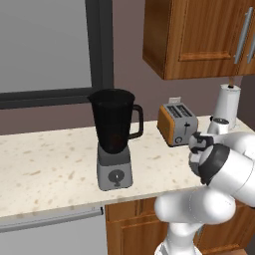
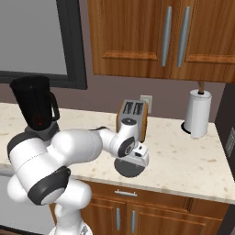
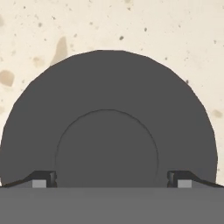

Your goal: Open the blender lid, put the apple in the blender, close the lid, and start the blender.

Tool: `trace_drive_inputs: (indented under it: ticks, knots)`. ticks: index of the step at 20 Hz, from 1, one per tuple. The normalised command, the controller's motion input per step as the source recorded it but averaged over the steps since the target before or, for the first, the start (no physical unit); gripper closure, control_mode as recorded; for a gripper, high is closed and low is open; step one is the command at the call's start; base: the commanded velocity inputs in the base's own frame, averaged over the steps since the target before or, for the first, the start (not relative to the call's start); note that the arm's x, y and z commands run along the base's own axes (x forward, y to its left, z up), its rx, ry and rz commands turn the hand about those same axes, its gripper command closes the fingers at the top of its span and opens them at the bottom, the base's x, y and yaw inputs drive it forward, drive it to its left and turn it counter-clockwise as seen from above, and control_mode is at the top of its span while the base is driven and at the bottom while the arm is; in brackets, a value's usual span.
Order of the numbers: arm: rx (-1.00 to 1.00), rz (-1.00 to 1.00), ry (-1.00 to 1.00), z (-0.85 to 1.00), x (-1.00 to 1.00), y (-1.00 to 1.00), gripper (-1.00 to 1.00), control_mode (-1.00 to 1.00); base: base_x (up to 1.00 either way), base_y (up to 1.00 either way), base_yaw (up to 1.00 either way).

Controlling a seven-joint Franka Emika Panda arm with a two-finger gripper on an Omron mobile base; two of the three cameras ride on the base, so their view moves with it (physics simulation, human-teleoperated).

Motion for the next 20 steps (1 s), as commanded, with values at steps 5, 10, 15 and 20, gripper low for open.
trace_drive_inputs:
  ticks: [5,10,15,20]
  knots:
    - [0.00,0.00,0.00,-0.13,0.03,0.00,-1.00,-1.00,0.00,0.00,0.00]
    - [0.00,0.00,0.00,-0.13,0.05,0.00,-1.00,-1.00,0.00,0.00,0.00]
    - [0.00,0.01,0.00,-0.09,0.10,0.01,-1.00,-1.00,0.00,0.00,0.00]
    - [0.00,0.01,0.00,-0.19,0.02,0.08,1.00,-1.00,0.00,0.00,0.00]
